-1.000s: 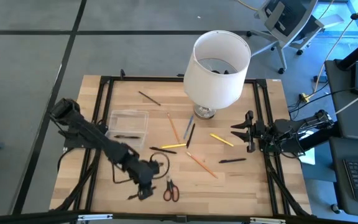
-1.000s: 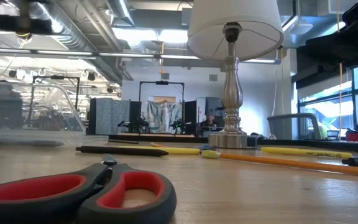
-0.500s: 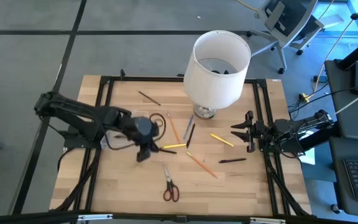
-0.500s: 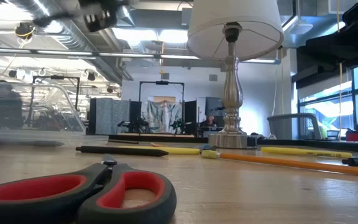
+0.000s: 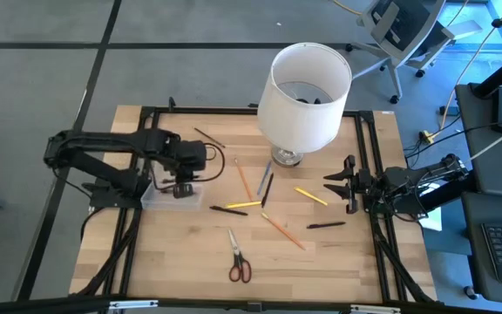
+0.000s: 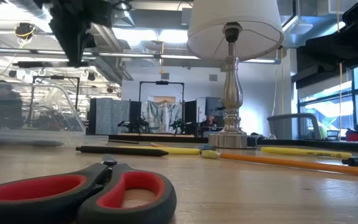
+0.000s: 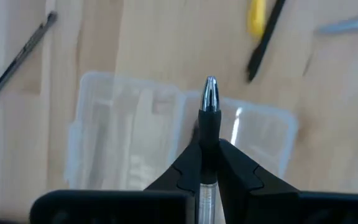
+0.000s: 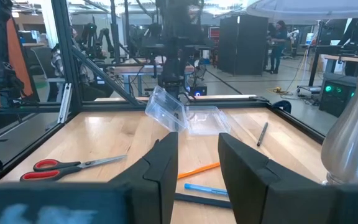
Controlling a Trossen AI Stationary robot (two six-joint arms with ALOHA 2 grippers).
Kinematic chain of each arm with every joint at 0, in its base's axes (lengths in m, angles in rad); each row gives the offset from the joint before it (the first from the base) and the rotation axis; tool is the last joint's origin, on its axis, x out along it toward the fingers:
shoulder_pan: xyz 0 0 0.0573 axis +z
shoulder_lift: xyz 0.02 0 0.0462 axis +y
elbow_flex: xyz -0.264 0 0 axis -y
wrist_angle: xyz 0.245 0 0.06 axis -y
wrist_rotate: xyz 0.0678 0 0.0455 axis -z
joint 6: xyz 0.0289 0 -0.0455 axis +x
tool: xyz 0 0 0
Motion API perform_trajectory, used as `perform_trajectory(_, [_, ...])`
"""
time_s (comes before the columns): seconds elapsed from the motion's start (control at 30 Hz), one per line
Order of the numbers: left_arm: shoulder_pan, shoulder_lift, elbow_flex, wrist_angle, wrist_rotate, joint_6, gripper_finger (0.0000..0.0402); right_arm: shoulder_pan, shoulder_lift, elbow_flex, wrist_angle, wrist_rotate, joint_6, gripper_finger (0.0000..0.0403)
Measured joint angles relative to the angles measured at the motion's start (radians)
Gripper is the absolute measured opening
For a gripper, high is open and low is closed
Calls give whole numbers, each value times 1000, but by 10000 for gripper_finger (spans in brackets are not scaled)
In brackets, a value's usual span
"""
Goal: Pick & place school supplies into a supply box
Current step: Put the black pen into the transparent supply box
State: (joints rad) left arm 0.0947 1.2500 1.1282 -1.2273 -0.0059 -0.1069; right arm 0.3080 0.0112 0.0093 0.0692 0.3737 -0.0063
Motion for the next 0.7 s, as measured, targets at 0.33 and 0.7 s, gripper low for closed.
perform_trajectory(0.33, [91,108,0,-34,108,104,22,0,0,0,0,0,-2,120])
perform_trajectory(0.7, [90,273,0,-125,157,95,22,0,0,0,0,0,-1,120])
